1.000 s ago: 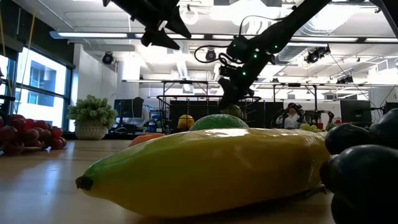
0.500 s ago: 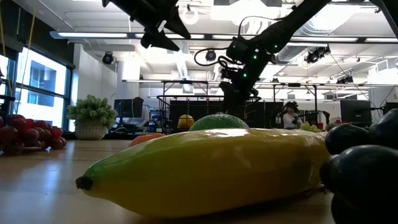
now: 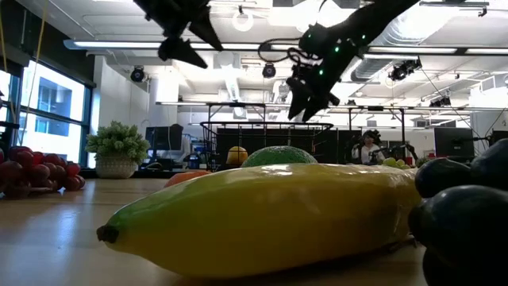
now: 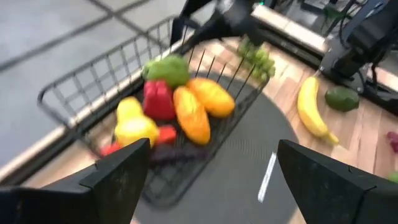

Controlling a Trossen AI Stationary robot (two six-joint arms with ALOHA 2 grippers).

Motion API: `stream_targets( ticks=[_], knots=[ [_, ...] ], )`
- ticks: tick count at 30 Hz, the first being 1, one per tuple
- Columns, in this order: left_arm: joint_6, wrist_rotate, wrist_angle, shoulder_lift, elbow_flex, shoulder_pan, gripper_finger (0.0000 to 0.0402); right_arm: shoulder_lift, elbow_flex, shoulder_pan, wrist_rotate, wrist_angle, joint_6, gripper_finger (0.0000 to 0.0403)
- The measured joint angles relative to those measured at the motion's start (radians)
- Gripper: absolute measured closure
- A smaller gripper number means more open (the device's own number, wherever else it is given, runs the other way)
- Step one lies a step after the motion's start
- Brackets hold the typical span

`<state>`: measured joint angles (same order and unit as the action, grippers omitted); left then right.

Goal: Build produce basket
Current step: Put the mango into the wire basket

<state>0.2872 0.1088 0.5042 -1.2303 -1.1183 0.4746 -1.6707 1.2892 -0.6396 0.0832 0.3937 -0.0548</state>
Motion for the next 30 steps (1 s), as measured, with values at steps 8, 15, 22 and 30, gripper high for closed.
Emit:
stream_targets(
  ticks=[8,15,22,30],
  knots=[
    [0.097,-0.001,0.188,0.057,0.0,-0.051,0.0061,0.096,0.0,0.065,-0.034,0.082,-0.079,0.0112],
    [0.17,-0.001,0.332,0.065,0.0,-0.123,0.0062,0.145,0.0,0.139,-0.035,0.184,-0.191,0.0112],
    [0.215,-0.001,0.432,0.065,0.0,-0.222,0.0062,0.155,0.0,0.233,-0.035,0.289,-0.383,0.0112],
    [0.28,-0.001,0.57,0.065,0.021,-0.364,0.0062,0.155,0.0,0.371,-0.035,0.318,-0.602,0.0112]
  ],
)
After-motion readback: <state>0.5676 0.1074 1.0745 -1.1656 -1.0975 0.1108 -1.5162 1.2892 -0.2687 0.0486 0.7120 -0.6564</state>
